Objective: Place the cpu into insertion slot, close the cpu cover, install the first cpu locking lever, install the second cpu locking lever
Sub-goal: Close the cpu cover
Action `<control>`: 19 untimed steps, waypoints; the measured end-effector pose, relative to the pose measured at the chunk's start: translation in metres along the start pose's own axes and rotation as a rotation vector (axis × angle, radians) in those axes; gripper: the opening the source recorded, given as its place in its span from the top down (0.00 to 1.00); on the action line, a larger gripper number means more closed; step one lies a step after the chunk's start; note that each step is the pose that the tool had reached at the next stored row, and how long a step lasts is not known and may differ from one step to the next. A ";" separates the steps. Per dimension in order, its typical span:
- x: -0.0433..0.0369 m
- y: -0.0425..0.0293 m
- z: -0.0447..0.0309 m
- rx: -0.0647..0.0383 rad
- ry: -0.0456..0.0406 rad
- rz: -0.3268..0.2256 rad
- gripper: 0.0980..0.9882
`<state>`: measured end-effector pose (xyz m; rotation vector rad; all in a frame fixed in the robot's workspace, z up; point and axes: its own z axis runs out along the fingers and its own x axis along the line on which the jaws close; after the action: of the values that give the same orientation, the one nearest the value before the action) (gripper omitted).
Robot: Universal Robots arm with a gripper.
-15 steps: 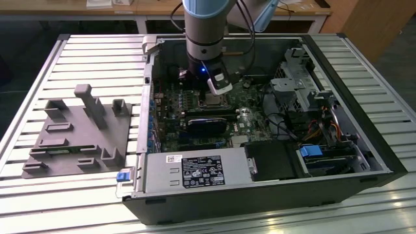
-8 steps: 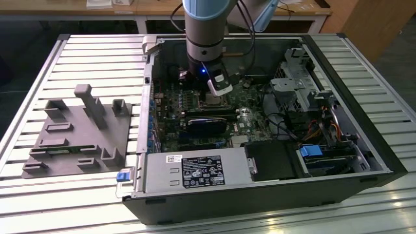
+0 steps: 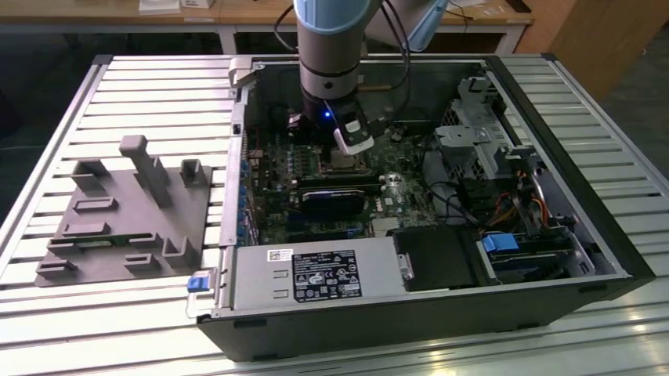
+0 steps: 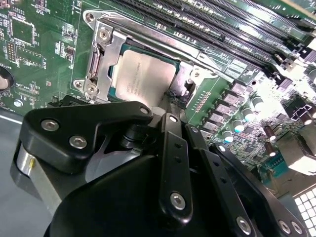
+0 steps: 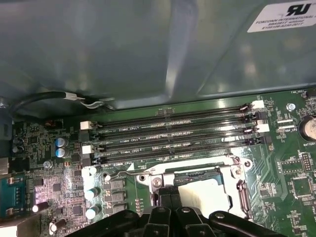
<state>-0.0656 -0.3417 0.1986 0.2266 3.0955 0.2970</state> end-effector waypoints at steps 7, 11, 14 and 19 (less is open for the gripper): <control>-0.0004 -0.0021 -0.0002 -0.001 0.0001 0.000 1.00; -0.0011 -0.0021 -0.0002 -0.003 0.0005 0.000 1.00; -0.0021 -0.0019 -0.0005 -0.005 0.0006 0.000 1.00; -0.0023 -0.0005 -0.0076 -0.005 0.0007 0.000 1.00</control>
<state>-0.0636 -0.3440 0.2060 0.2267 3.0952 0.3048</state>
